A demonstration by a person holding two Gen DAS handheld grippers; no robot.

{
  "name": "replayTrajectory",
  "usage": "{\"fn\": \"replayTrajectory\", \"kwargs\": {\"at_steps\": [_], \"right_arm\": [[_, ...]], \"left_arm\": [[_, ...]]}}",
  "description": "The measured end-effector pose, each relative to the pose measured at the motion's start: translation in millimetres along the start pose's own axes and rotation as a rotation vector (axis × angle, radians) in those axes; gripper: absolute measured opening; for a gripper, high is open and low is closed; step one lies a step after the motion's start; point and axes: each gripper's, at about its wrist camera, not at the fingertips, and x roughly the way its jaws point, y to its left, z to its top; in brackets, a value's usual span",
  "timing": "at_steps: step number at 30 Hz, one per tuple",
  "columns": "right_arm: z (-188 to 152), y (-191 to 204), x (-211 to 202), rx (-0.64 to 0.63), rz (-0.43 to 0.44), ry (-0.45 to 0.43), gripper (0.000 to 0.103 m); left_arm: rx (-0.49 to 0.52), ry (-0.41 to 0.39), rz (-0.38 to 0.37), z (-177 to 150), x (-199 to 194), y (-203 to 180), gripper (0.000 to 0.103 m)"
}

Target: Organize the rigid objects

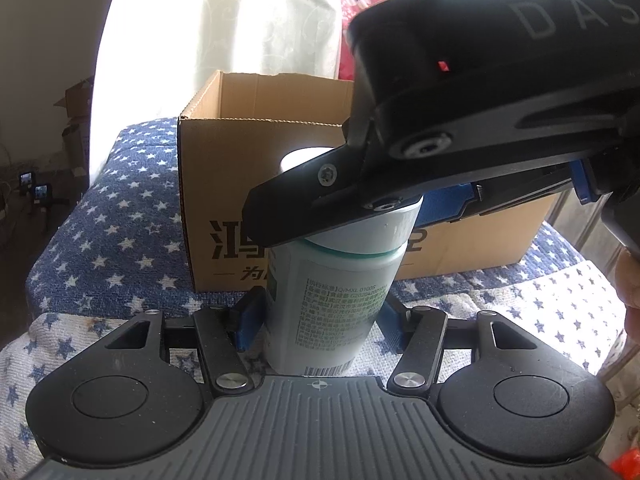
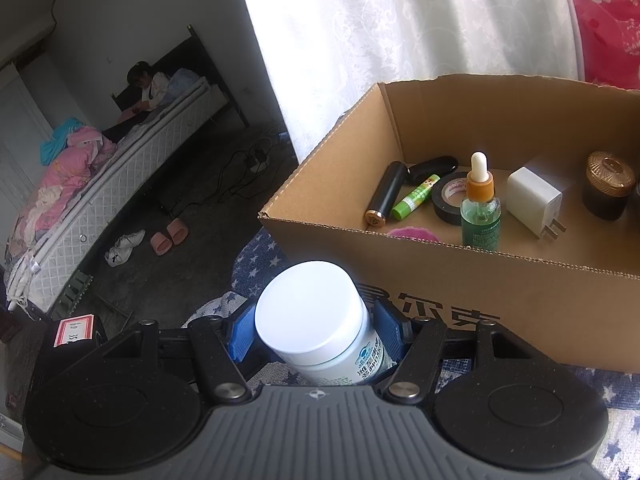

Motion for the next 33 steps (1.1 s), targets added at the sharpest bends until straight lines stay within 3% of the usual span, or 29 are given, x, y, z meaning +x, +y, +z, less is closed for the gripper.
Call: {"fn": "replayTrajectory", "kwargs": {"at_steps": [33], "right_arm": [[-0.9,3.1,6.1,0.005,-0.012,0.012,0.066]], "left_arm": [[0.017,-0.015,0.010,-2.1,3.1,4.7,0.056]]}}
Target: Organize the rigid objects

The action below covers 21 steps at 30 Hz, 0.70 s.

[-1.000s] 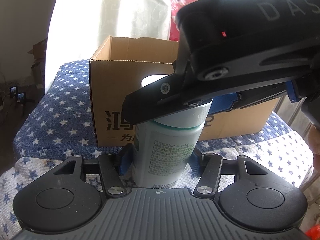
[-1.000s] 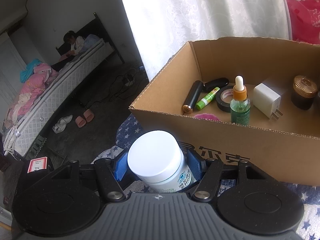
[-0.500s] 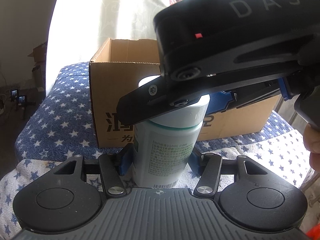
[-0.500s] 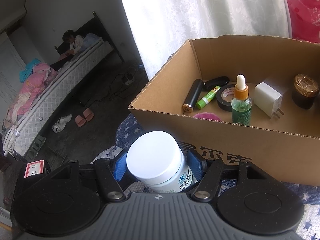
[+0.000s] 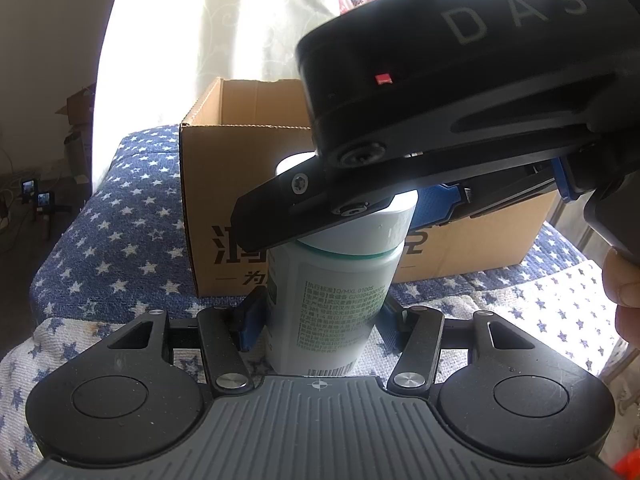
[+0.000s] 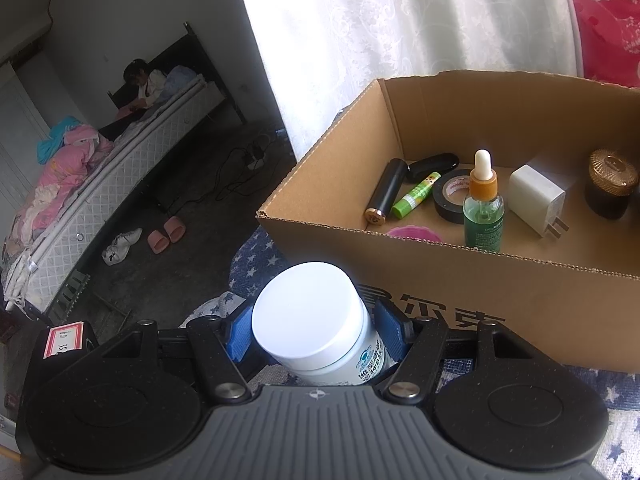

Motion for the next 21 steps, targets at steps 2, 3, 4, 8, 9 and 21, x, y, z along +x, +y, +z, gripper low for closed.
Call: {"fn": "replayTrajectory", "kwargs": {"at_steps": [2,3,4,8,9,21], "right_arm": [[0.0,0.4,1.1,-0.001,-0.003,0.003,0.067],[0.1,0.7,1.1,-0.001,-0.004,0.003,0.067],[0.1,1.1,1.1,0.000,-0.004,0.003,0.067],[0.0,1.2,1.1,-0.001,-0.005,0.003,0.067],[0.0,1.3,1.1,-0.001,-0.005,0.003,0.067],[-0.3,2.2,-0.3,-0.009,-0.005,-0.007,0.066]], "left_arm": [[0.001,0.000,0.001,-0.1,-0.2,-0.1,0.056],[0.002,-0.001,0.001,-0.2,-0.3,0.1,0.056],[0.001,-0.001,0.001,-0.2,-0.4,0.4,0.056],[0.000,-0.001,-0.001,0.1,-0.4,1.4,0.056],[-0.001,-0.001,-0.001,0.1,-0.4,1.4,0.056],[0.005,-0.008,0.003,0.6,-2.5,0.4,0.055]]}}
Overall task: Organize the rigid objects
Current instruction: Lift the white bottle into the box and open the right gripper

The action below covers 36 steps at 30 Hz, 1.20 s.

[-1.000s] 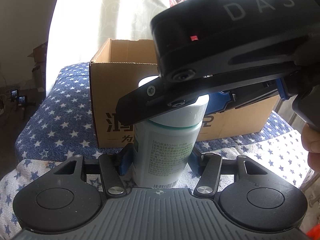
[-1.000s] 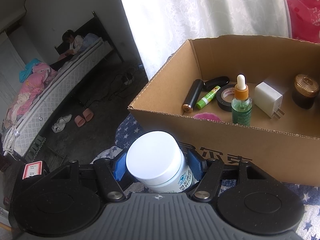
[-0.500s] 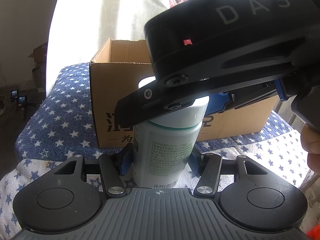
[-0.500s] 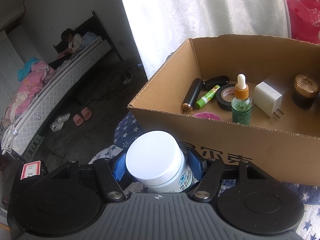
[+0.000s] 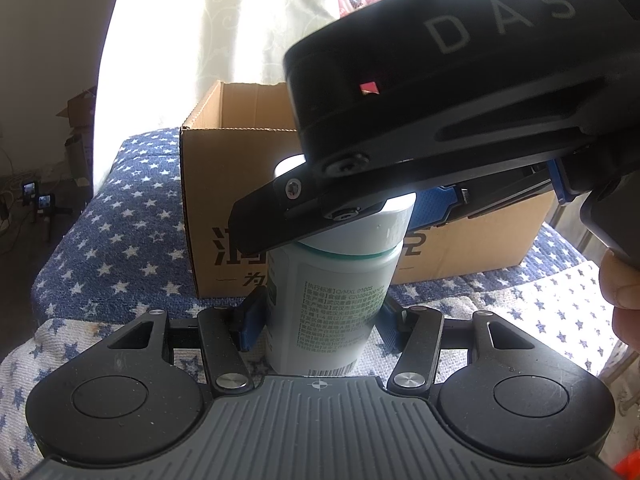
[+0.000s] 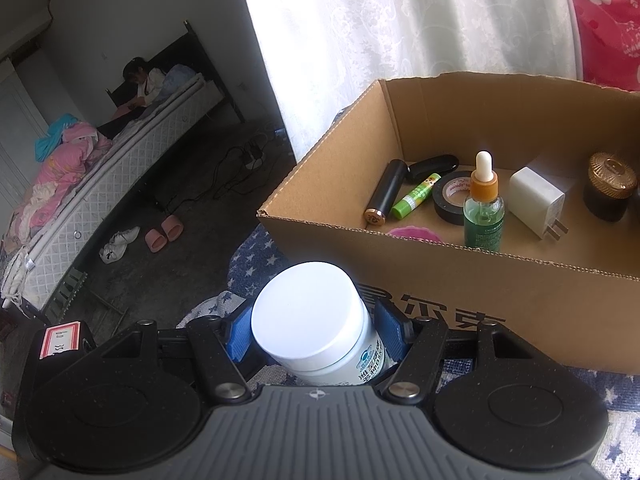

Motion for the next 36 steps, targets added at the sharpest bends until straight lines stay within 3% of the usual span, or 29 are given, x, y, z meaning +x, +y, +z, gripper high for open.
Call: {"fn": "replayTrajectory", "kwargs": {"at_steps": [11,17,24,30,36], "right_arm": [[-9,14,-28,-0.037,0.050,-0.046,0.065],[-4,37,-70,-0.087,0.091,-0.138,0.064],[6,57,-119,-0.178,0.067,-0.252,0.064],[25,40,-148,-0.174,0.028,-0.314,0.063],[52,-7,-157,-0.104,-0.025,-0.326,0.062]], "left_arm": [[0.041,-0.050,0.018,3,-33,-17,0.053],[0.101,-0.139,0.042,23,-71,-31,0.053],[0.172,-0.247,-0.004,57,-102,-51,0.053],[0.247,-0.295,-0.053,92,-94,-77,0.053],[0.280,-0.242,-0.162,135,-45,-102,0.053]]}}
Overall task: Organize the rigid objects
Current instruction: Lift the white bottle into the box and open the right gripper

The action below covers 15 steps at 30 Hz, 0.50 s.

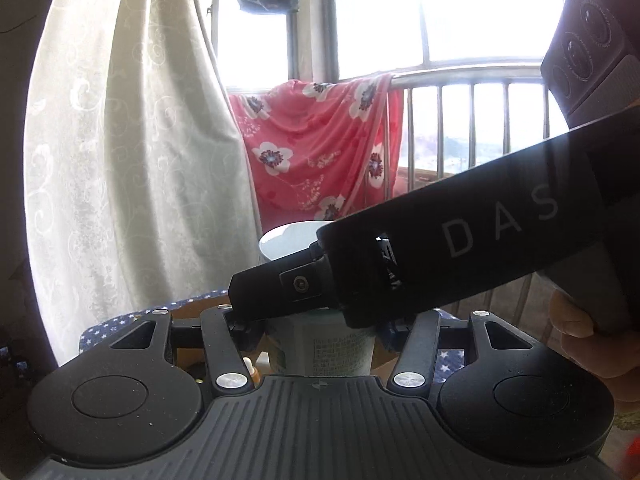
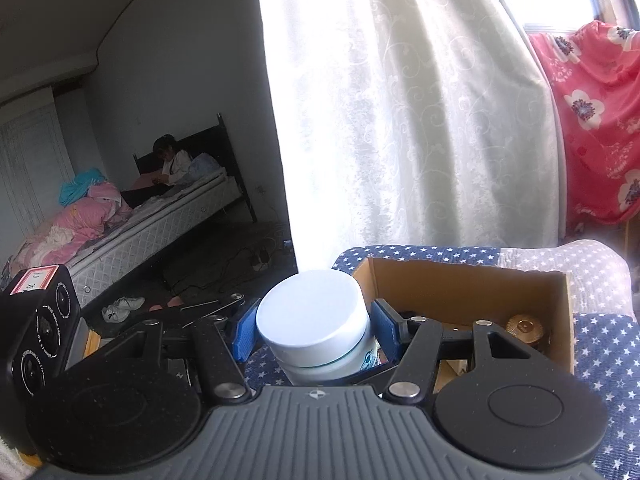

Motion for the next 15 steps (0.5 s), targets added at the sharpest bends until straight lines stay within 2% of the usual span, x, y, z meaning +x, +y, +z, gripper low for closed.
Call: {"fn": "replayTrajectory", "kwargs": {"at_steps": [6,9,11,15], "right_arm": [[13,-65,20,0.081,-0.049,0.029,0.062],[10,-94,35,0.118,-0.061,0.057,0.062],[5,-110,46,0.138,-0.065,0.080,0.062],[-9,-135,63,0.167,-0.071,0.112,0.062]], "left_arm": [[-0.022,0.085,-0.095,20,79,-2,0.053],[-0.051,0.156,-0.127,22,122,2,0.053],[-0.075,0.200,-0.141,17,141,16,0.053],[-0.098,0.265,-0.153,10,167,16,0.053]]}}
